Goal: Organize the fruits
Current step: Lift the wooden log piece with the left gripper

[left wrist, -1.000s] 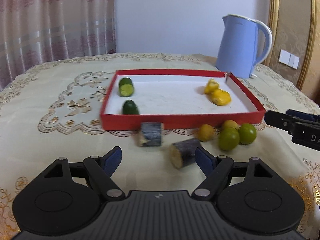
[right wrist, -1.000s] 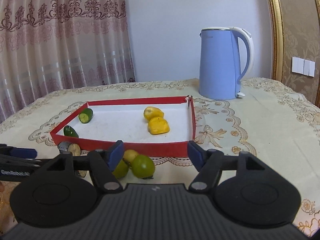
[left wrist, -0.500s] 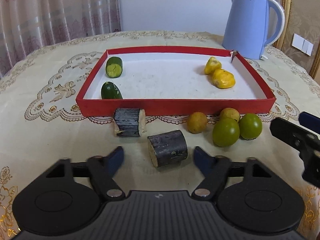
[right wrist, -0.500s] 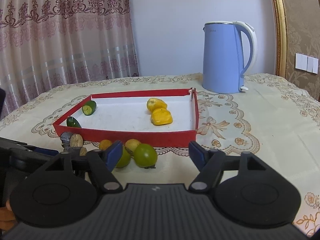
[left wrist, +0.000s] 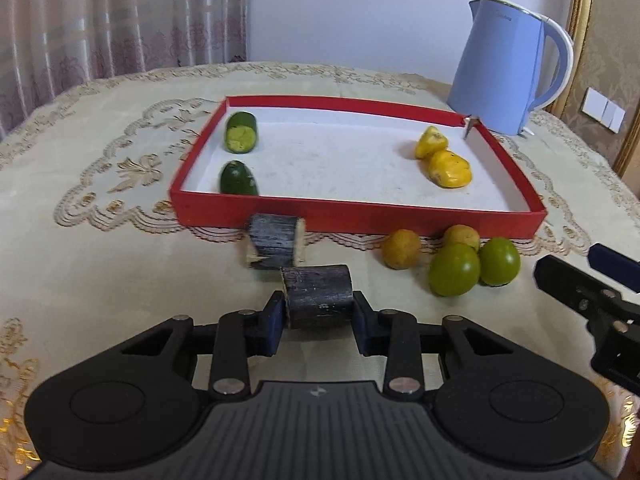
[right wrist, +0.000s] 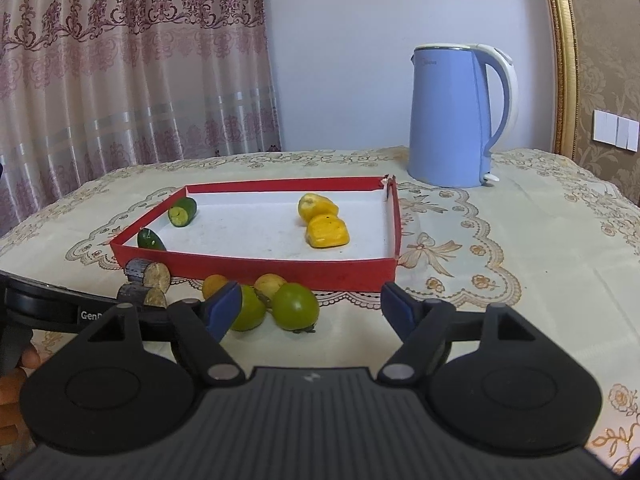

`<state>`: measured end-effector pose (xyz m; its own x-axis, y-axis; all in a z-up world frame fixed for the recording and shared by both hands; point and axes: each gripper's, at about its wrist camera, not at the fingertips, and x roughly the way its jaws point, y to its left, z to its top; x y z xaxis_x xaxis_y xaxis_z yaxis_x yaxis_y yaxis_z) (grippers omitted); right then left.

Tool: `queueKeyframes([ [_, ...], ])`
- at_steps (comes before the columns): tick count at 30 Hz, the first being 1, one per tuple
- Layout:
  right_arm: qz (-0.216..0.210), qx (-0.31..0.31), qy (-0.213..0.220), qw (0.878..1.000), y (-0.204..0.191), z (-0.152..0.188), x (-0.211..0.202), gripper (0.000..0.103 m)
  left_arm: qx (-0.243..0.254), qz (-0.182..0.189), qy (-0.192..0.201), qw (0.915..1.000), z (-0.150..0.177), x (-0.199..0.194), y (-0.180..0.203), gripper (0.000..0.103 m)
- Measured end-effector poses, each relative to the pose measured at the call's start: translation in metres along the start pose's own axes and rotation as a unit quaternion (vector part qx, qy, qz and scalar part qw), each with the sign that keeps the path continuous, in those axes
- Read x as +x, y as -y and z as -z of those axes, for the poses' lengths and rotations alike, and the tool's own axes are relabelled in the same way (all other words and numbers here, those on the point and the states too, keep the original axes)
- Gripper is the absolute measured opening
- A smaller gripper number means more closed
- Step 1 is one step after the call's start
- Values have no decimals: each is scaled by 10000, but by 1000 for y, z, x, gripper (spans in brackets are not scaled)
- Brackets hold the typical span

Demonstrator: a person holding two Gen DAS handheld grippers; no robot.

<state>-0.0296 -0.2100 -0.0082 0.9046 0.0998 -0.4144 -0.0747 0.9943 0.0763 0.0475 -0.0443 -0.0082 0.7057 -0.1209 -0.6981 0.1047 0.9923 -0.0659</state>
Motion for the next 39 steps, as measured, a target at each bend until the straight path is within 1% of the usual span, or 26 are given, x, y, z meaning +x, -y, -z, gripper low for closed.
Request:
queueKeyframes([
  [3,6,-2,13,10000,0,0,-1,75,21,-182,59,9998,0,-3,-5,34],
  [9,-36,-59,74,9999,-3,2,-5,75,-35,-431,76,9990,-1,-5,-16,34],
  [15,-21,-157,133,9998,-7,1,-8,74,-93,-621,93,9980,-1,-5,-26,34],
  [25,43,-268,26,9996,-7,2,-1,74,-78,-761,151,9970,1,-6,-30,34],
  [30,182,-327,-119,9992,-6,0,13,74,-44,-738,149,9972,1,-6,-31,34],
  [34,173,-414,-248,9987,-8,-1,24,74,-32,-746,166,9971,1,-6,-30,34],
  [36,157,-473,-336,9982,-10,-1,30,68,-24,-743,167,9971,0,-7,-30,34],
  [39,131,-542,-426,9975,-12,0,35,63,-25,-757,175,9970,0,-7,-31,34],
])
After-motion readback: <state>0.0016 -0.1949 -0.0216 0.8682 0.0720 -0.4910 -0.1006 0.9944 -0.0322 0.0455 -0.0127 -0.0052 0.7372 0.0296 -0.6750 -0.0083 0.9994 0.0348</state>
